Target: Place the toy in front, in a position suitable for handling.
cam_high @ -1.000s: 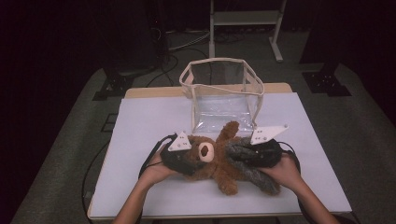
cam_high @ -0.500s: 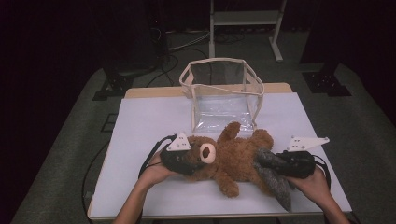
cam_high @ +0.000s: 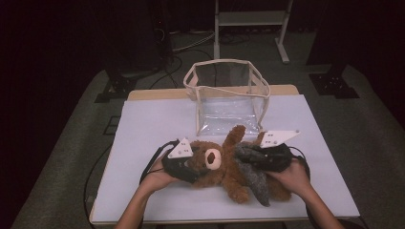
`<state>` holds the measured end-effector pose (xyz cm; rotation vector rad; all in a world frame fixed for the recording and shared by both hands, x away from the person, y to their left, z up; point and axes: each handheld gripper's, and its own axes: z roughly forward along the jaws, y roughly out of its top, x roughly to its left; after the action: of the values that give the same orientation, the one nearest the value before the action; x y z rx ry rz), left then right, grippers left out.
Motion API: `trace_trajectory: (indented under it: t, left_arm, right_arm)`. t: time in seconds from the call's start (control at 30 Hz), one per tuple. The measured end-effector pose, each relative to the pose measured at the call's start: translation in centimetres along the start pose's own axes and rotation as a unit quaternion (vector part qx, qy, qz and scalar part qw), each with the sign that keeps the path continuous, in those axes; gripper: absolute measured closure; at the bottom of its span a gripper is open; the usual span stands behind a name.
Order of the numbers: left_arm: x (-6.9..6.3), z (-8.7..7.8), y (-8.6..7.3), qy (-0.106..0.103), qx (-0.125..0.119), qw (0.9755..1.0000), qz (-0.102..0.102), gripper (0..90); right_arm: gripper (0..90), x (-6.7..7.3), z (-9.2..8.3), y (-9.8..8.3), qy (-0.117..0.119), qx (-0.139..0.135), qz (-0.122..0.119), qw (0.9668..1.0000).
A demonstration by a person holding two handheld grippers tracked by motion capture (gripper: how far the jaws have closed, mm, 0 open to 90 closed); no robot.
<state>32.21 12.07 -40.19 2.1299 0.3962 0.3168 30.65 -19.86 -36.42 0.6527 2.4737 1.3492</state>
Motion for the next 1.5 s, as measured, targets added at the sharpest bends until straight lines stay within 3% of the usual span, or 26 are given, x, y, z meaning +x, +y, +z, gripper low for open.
trace_trajectory:
  t: [0.07,0.17,0.23,0.4,0.53,0.63,0.77,0.87,0.97,1.03,1.13,1.3,1.5]
  left_arm:
    - [0.1,0.2,0.0,0.005,-0.002,1.0,-0.006,13.5]
    - [0.1,0.3,0.0,0.003,-0.006,1.0,-0.001,16.0]
    - [-0.1,0.3,0.3,0.01,-0.004,0.9999,0.013,21.8]
    - [-0.3,0.4,0.5,0.016,-0.007,0.9997,0.017,25.8]
    - [-0.1,0.3,0.3,0.017,-0.007,0.9998,0.01,24.5]
    - [0.1,0.2,0.1,0.015,-0.005,0.9999,0.006,23.2]
    - [0.1,0.2,0.2,0.013,-0.004,0.9999,0.005,23.1]
    - [0.0,0.3,0.3,0.011,-0.002,0.9999,0.004,22.3]
    - [-0.1,0.5,0.4,0.014,0.0,0.9999,-0.001,19.0]
    - [-0.1,0.4,0.3,0.014,0.005,0.9999,0.006,18.8]
    - [-0.1,0.3,0.1,0.008,0.005,0.9999,0.005,18.9]
    - [0.1,0.3,-0.2,0.003,0.003,1.0,0.001,18.9]
    - [0.1,0.4,-0.2,-0.001,0.005,1.0,-0.002,17.1]
  right_arm:
    - [70.7,-0.6,-1.1,-0.6,-0.033,0.001,0.003,0.9995]
    - [70.7,-0.8,-2.0,-1.1,-0.044,-0.005,0.016,0.9989]
    - [70.7,-0.3,-1.6,-1.0,-0.03,-0.01,0.021,0.9993]
    - [70.7,2.1,1.3,0.8,0.009,-0.003,-0.008,0.9999]
    - [70.6,4.3,3.8,1.2,0.032,0.033,-0.047,0.9978]
    - [70.7,4.7,3.8,0.7,0.046,0.045,-0.051,0.9966]
    - [70.9,4.5,2.4,-0.8,0.06,0.064,-0.045,0.9951]
    - [70.7,4.7,1.8,-1.0,0.067,0.06,-0.036,0.9953]
    - [70.7,5.1,2.6,-0.2,0.084,0.044,-0.033,0.9949]
    - [70.6,5.5,3.5,0.1,0.091,0.057,-0.046,0.9931]
    - [70.6,5.7,3.6,-0.3,0.082,0.061,-0.059,0.993]
    - [70.7,4.0,0.1,-1.3,0.037,0.019,-0.026,0.9988]
    - [70.7,1.6,-3.6,-4.3,-0.014,0.006,0.021,0.9997]
